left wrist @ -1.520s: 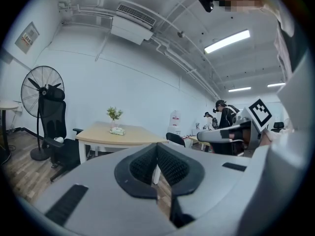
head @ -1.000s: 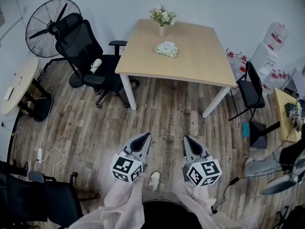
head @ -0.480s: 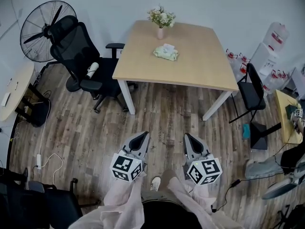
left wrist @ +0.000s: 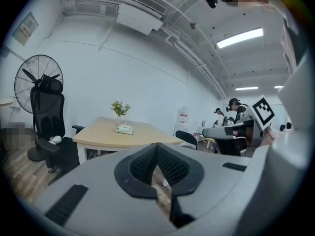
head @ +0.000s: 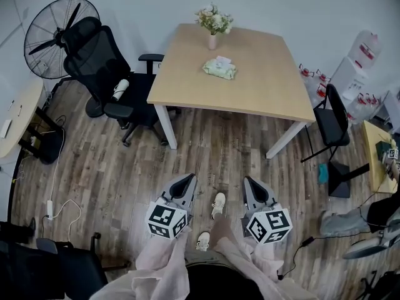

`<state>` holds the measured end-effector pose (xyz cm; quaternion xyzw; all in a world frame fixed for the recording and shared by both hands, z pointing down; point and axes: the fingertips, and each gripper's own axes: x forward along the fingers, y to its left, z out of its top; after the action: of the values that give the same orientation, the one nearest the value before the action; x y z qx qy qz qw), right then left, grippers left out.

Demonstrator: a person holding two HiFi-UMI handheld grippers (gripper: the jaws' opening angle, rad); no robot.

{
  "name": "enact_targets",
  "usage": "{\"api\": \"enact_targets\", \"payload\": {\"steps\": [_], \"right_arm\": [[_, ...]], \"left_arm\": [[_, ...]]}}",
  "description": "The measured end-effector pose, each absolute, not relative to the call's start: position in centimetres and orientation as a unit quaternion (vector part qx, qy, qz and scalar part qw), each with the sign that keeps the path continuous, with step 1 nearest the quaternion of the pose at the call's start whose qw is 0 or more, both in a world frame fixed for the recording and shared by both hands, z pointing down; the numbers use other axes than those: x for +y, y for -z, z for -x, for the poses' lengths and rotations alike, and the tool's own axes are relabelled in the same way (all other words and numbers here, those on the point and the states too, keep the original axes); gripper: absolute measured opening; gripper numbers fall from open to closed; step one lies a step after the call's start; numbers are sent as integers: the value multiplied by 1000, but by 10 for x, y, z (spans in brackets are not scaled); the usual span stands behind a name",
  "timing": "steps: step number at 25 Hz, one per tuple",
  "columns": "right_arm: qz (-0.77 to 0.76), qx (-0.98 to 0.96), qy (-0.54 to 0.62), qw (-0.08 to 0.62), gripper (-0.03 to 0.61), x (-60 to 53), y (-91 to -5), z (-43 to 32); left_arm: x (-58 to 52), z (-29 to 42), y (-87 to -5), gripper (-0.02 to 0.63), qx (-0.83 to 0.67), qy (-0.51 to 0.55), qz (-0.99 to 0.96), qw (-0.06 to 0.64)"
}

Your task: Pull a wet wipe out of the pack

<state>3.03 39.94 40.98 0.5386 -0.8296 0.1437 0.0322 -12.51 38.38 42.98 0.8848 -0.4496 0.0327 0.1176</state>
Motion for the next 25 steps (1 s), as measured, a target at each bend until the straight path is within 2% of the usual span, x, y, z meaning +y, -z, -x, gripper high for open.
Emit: {"api": "enact_targets", "payload": {"steps": [25], "right_arm": [[-534,-830,-152,51,9,250,-413,-66]], "left_arm": [[232,87,-422,11,-451,-35,-884,119]]}}
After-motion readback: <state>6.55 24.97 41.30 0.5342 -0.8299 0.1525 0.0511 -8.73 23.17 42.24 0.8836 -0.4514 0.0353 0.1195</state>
